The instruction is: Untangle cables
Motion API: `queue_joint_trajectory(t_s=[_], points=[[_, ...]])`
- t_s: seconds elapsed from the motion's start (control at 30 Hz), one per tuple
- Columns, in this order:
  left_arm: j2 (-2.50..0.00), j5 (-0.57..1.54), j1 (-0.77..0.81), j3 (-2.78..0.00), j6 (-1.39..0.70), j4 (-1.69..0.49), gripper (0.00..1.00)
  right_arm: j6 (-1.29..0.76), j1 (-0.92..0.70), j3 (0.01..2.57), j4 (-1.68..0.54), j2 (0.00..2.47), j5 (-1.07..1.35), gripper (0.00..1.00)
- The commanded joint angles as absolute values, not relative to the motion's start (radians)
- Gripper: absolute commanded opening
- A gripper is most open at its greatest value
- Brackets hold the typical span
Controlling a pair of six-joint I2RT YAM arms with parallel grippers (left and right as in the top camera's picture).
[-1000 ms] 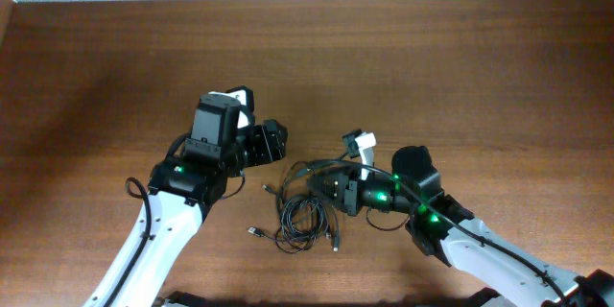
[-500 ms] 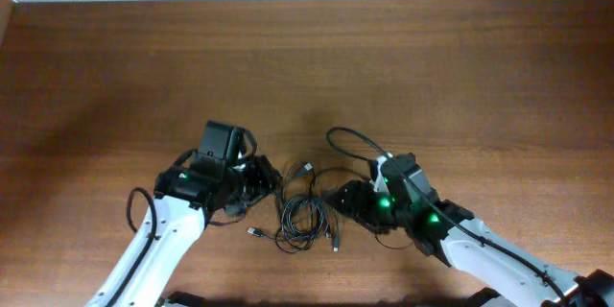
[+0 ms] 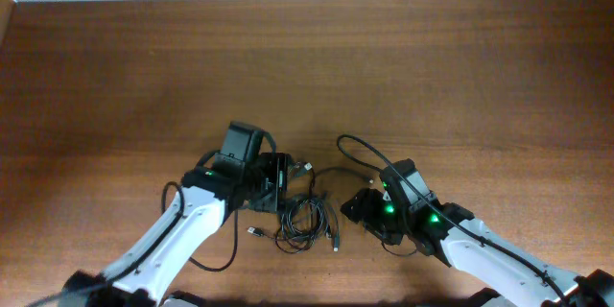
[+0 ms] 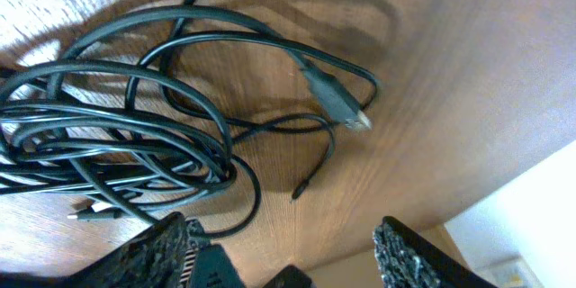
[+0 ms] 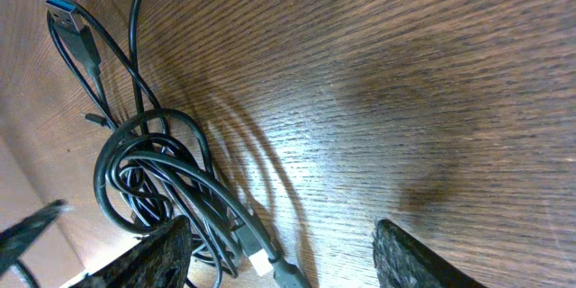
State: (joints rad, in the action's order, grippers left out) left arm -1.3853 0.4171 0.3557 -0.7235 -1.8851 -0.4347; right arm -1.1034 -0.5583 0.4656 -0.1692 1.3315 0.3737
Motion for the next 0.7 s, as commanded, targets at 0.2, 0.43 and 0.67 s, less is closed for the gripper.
queue_joint_trajectory(t_s=[0.2, 0.43, 0.67], points=[[-1.498, 0.373, 0.373, -0.72, -1.99, -0.427, 0.71, -1.074, -0.562, 0.466, -0.176, 1.331, 0.334, 0.66], [-1.557, 0.388, 0.373, -0.72, -1.99, -0.428, 0.65, -1.074, -0.562, 0.466, -0.185, 1.331, 0.327, 0.66], [-1.562, 0.495, 0.373, -0.72, -1.989, -0.446, 0.53, -1.074, -0.562, 0.466, -0.187, 1.331, 0.312, 0.71]])
